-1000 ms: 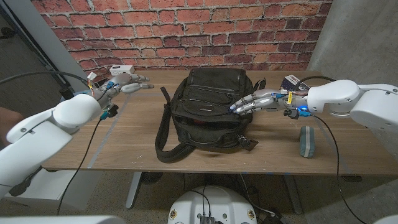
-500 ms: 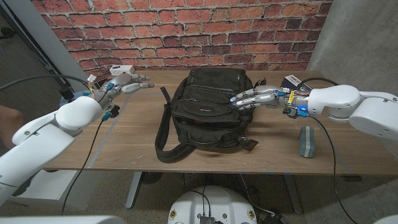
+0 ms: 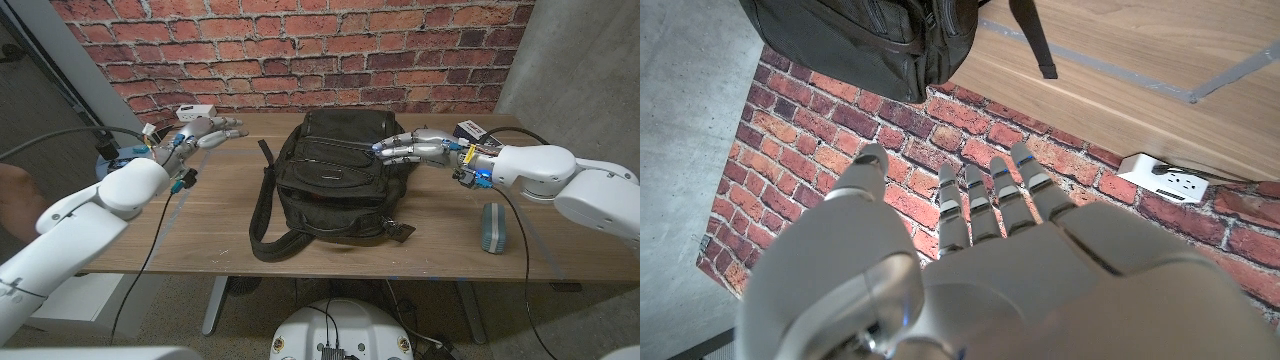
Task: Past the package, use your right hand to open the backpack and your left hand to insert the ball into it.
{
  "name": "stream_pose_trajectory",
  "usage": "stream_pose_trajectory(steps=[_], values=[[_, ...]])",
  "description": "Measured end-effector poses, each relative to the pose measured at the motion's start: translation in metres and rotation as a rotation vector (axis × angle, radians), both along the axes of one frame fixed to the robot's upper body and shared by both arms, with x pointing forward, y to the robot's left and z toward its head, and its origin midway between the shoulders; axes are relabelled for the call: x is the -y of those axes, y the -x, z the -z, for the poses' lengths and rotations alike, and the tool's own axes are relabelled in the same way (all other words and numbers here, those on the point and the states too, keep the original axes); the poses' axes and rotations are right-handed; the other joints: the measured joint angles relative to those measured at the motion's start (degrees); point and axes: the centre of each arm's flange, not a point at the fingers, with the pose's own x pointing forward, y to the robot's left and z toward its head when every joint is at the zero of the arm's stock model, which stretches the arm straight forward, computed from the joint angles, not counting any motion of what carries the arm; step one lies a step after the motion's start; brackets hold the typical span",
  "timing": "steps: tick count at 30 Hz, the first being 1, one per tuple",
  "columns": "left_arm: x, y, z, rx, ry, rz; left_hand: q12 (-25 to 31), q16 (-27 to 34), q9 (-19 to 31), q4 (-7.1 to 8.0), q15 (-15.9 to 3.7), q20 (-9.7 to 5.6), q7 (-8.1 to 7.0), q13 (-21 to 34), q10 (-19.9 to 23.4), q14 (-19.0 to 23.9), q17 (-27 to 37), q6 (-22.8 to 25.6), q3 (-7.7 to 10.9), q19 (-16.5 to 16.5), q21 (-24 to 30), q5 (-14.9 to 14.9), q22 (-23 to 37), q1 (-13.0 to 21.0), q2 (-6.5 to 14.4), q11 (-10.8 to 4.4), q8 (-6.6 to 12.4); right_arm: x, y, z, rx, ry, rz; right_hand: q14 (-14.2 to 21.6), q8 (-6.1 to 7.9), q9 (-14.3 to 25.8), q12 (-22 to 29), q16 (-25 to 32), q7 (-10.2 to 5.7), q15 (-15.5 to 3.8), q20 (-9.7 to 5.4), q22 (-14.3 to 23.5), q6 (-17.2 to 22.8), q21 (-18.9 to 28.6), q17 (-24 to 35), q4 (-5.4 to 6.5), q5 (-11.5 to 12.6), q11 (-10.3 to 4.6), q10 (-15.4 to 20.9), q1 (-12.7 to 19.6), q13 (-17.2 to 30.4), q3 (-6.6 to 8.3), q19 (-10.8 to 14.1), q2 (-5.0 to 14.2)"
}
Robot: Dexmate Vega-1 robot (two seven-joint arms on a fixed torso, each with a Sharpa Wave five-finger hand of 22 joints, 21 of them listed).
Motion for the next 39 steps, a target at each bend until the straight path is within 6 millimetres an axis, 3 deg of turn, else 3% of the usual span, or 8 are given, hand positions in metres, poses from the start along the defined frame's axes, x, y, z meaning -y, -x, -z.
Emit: stream_pose_trajectory(steps=[12, 39], values=[[0.009, -0.026, 0.000, 0.045, 0.064, 0.067, 0.44, 0.74, 0.00, 1.76, -0.09, 0.22, 0.24, 0.00, 1.36, 1.15, 0.26, 0.66, -0.02, 0.84, 0.25, 0.00, 0.16, -1.82, 1.82, 0.12, 0.00, 0.010, -0.010, -0.004, 0.058, -0.111, 0.005, 0.70, 0.23, 0.00, 0.11, 0.45, 0.31, 0.11, 0.18, 0.00, 0.31, 0.42, -0.08, 0.00, 0.00, 0.31, 0.31, -0.61, 0.01, 0.00, 2.07, -0.17], [0.035, -0.072, 0.007, 0.099, 0.217, 0.200, 0.44, 0.77, 0.00, 2.24, -0.30, 0.21, 0.49, 0.01, 1.85, 1.35, 0.25, 1.52, -0.03, 1.44, 0.46, 0.00, 0.00, -3.10, 1.89, -0.19, 0.32, 0.033, -0.038, -0.011, 0.158, -0.321, 0.006, 2.05, 0.23, -0.01, 0.33, 1.23, 0.31, 0.00, -0.40, -0.02, 0.92, 0.75, -0.26, 0.00, 0.21, 0.62, 0.61, -1.05, 0.02, -0.01, 3.69, -0.16]])
